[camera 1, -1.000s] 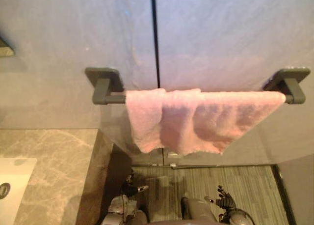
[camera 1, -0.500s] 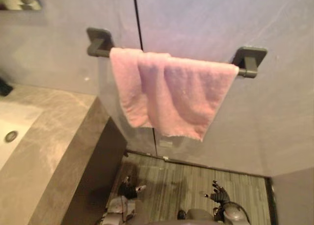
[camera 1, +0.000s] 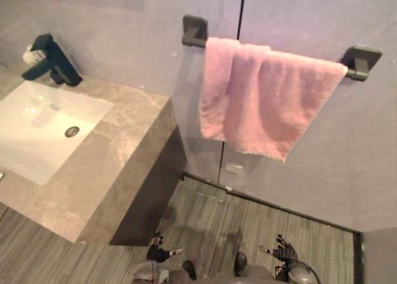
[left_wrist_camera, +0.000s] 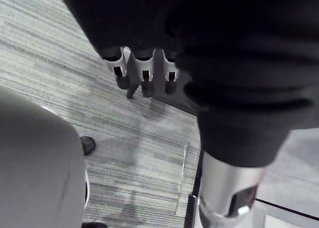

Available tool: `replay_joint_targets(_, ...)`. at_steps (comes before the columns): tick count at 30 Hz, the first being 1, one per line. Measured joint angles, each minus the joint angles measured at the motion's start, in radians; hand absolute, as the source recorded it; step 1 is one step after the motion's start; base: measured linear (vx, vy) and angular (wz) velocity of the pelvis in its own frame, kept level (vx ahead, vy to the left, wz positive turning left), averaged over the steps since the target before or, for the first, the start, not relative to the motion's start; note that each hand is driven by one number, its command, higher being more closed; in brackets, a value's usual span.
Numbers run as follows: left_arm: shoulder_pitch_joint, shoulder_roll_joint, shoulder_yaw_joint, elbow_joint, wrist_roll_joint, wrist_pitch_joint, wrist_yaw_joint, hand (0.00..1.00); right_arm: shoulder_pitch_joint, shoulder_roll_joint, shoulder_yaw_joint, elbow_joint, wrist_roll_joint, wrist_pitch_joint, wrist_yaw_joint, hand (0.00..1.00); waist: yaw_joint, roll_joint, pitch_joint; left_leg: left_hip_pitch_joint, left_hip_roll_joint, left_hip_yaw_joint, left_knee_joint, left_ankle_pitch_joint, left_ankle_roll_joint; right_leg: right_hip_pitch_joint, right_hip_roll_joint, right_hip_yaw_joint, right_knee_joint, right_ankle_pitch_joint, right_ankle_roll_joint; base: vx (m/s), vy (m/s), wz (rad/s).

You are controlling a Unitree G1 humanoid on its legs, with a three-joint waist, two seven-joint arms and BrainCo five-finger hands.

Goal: Organize washtable

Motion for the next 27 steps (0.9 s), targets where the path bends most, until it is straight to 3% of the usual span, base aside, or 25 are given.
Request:
replay_joint_targets(4,0.000,0.003,0.006,0.009,0.000,-0.001,0.000,0.00,-0.011,0.007,0.001,0.003,-0.001,-0.001,0.001,0.00,-0.004,-0.007,0.001,0.003,-0.035,-0.034,-0.007,-0.010,0.017,-0.083,-0.053,0.022,0.229,-0.078,0.041,-0.02,0.082,0.26)
replay_joint_targets(8,0.000,0.007,0.018,0.016,-0.001,-0.001,0.000,0.00,-0.009,0.021,0.004,-0.006,-0.006,-0.003,0.001,0.00,-0.021,-0.019,-0.003,0.017,-0.040,-0.179,0.001,-0.005,0.026,-0.118,-0.069,0.111,0.439,-0.088,0.027,0.07,0.009,1.05)
replay_joint_targets(9,0.000,0.003,0.019,0.014,-0.001,-0.001,0.001,0.00,-0.009,0.020,0.004,-0.006,-0.007,-0.001,0.001,0.00,-0.018,-0.017,-0.001,0.008,-0.039,-0.210,0.013,-0.005,0.026,-0.134,-0.071,0.131,0.474,-0.115,0.007,0.18,-0.125,1.17)
replay_joint_targets(11,0.003,0.007,0.055,0.012,-0.003,-0.001,0.002,0.00,-0.004,0.036,0.018,-0.006,-0.009,0.003,0.001,0.00,-0.008,-0.041,-0.012,-0.010,-0.039,-0.285,0.043,-0.007,0.020,-0.133,-0.074,0.208,0.481,-0.166,0.010,0.17,-0.207,1.30)
replay_joint_targets(14,0.006,0.021,0.066,0.006,-0.009,-0.003,0.002,0.00,0.006,0.068,0.040,-0.005,-0.019,0.006,0.002,0.00,0.002,-0.077,-0.033,-0.050,-0.038,-0.408,0.093,-0.023,-0.027,-0.122,-0.080,0.350,0.414,-0.163,0.016,0.10,-0.298,1.14)
replay_joint_targets(15,0.007,0.019,0.079,0.007,-0.013,-0.003,0.002,0.00,0.007,0.075,0.043,-0.003,-0.020,0.008,0.002,0.00,0.001,-0.089,-0.039,-0.060,-0.035,-0.435,0.106,-0.027,-0.042,-0.097,-0.070,0.365,0.402,-0.183,0.046,0.06,-0.403,1.01)
replay_joint_targets(16,0.007,0.008,0.095,0.006,-0.024,-0.004,0.002,0.00,0.000,0.074,0.043,-0.004,-0.027,0.012,0.002,0.00,0.011,-0.079,-0.042,-0.070,-0.014,-0.457,0.107,-0.017,-0.064,-0.078,-0.054,0.354,0.376,-0.204,0.067,0.02,-0.408,0.67)
replay_joint_targets(17,0.008,-0.002,0.099,0.006,-0.027,-0.004,0.002,0.00,-0.005,0.073,0.049,-0.007,-0.028,0.012,0.001,0.00,0.029,-0.064,-0.045,-0.088,0.010,-0.464,0.107,-0.006,-0.081,-0.069,-0.032,0.335,0.363,-0.208,0.064,-0.05,-0.449,0.72)
replay_joint_targets(18,0.007,-0.004,0.103,0.004,-0.033,-0.005,0.002,0.00,-0.007,0.066,0.066,-0.007,-0.028,0.013,0.001,0.00,0.032,-0.052,-0.043,-0.116,0.039,-0.490,0.099,0.017,-0.116,-0.057,-0.010,0.286,0.337,-0.214,0.058,-0.09,-0.337,0.63)
replay_joint_targets(20,0.003,-0.017,0.106,-0.012,-0.045,-0.006,0.003,0.00,-0.007,0.063,0.066,-0.009,-0.027,0.013,0.000,0.00,0.029,-0.042,-0.042,-0.152,0.062,-0.532,0.079,0.072,-0.141,-0.041,0.007,0.193,0.323,-0.239,0.017,-0.13,-0.298,1.25)
replay_joint_targets(22,-0.003,-0.021,0.118,-0.043,-0.063,-0.010,0.008,0.00,-0.006,0.065,0.064,-0.006,-0.028,0.014,-0.003,0.00,0.027,-0.060,-0.032,-0.175,0.073,-0.496,0.010,0.194,-0.113,-0.047,0.007,0.109,0.318,-0.246,0.001,-0.12,-0.246,1.50)
replay_joint_targets(23,-0.010,-0.018,0.127,-0.047,-0.068,-0.014,0.007,0.00,-0.010,0.067,0.062,-0.006,-0.028,0.013,-0.008,0.00,0.027,-0.065,-0.027,-0.193,0.082,-0.380,-0.028,0.242,-0.064,-0.048,0.005,0.049,0.293,-0.236,-0.034,-0.12,-0.175,1.33)
replay_joint_targets(24,-0.013,-0.022,0.135,-0.054,-0.073,-0.014,0.007,0.00,-0.023,0.065,0.058,-0.006,-0.028,0.014,-0.019,0.00,0.028,-0.064,-0.019,-0.218,0.100,-0.199,0.061,0.192,-0.066,-0.047,0.004,-0.009,0.281,-0.233,-0.066,-0.13,-0.166,1.24)
replay_joint_targets(27,-0.016,-0.021,0.135,-0.053,-0.074,-0.013,0.004,0.00,-0.032,0.064,0.056,-0.006,-0.027,0.014,-0.023,0.00,0.020,-0.073,-0.008,-0.209,0.092,-0.043,0.274,0.035,-0.036,-0.030,-0.034,-0.110,0.289,-0.232,-0.079,-0.14,-0.088,1.10)
